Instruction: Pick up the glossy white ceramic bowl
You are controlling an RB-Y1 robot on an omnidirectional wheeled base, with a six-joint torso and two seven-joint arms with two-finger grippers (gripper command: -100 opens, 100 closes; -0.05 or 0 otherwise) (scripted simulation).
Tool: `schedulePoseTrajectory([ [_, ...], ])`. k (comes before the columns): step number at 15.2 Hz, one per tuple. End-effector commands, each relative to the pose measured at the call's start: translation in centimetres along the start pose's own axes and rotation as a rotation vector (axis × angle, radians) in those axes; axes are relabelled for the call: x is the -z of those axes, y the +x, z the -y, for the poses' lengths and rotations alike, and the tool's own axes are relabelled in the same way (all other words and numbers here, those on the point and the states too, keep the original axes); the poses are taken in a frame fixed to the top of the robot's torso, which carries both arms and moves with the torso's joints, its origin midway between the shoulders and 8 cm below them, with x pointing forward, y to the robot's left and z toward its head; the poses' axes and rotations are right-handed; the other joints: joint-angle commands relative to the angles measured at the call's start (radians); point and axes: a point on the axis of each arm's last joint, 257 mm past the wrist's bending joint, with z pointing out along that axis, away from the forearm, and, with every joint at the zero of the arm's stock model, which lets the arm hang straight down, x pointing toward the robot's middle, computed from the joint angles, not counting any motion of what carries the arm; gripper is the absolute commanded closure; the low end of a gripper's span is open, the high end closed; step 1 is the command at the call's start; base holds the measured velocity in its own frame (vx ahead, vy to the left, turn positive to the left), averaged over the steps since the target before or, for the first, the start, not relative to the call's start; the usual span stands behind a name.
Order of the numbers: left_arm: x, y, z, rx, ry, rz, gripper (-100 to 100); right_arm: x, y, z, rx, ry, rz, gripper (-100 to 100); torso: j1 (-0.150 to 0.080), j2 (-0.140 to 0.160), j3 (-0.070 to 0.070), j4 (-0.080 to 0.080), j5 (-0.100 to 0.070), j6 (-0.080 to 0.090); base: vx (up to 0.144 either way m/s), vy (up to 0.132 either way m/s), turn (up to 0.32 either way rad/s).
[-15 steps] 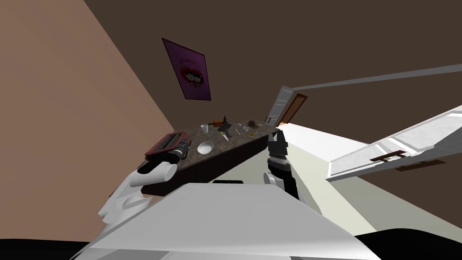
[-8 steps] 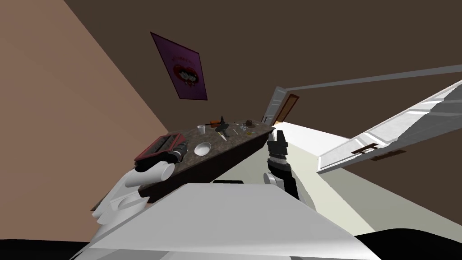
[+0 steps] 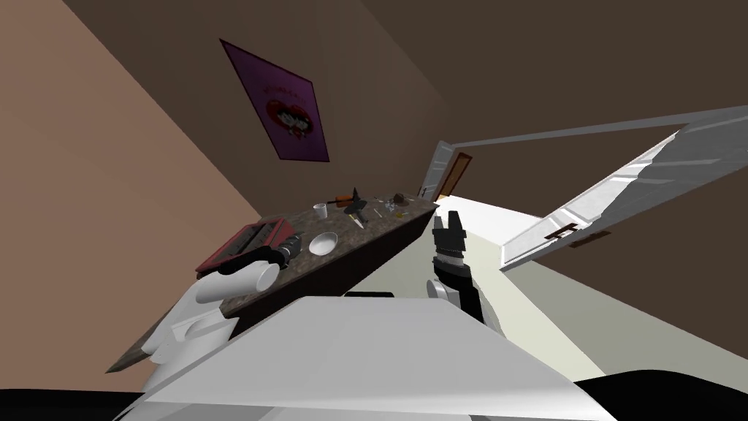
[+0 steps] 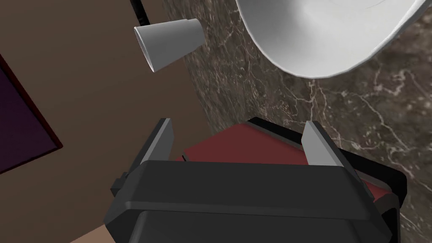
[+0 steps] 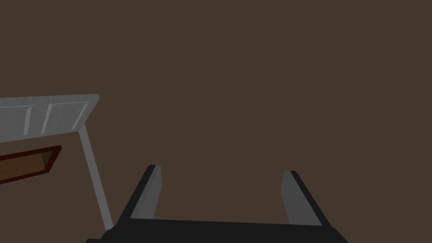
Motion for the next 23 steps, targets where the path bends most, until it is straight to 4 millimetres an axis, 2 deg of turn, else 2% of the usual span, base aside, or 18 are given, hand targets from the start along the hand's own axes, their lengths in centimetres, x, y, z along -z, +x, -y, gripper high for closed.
schedulePoseTrajectory([
  [1, 0.1, -0.1, -0.7, 0.002, -0.032, -0.001, -100, 0.0, 0.0, 0.0, 0.000, 0.000, 0.000, 0, 0.000, 0.000, 0.000, 0.000, 0.000, 0.000, 0.004, 0.006, 0.003],
  [10, 1.0, -1.0, -4.9, 0.052, -0.215, -0.012, -100, 0.0, 0.0, 0.0, 0.000, 0.000, 0.000, 0, 0.000, 0.000, 0.000, 0.000, 0.000, 0.000, 0.005, 0.006, -0.127],
  [23, 3.1, -1.4, -9.7, 0.112, -0.432, -0.034, -100, 0.0, 0.0, 0.0, 0.000, 0.000, 0.000, 0, 0.000, 0.000, 0.000, 0.000, 0.000, 0.000, 0.005, 0.005, -0.106],
])
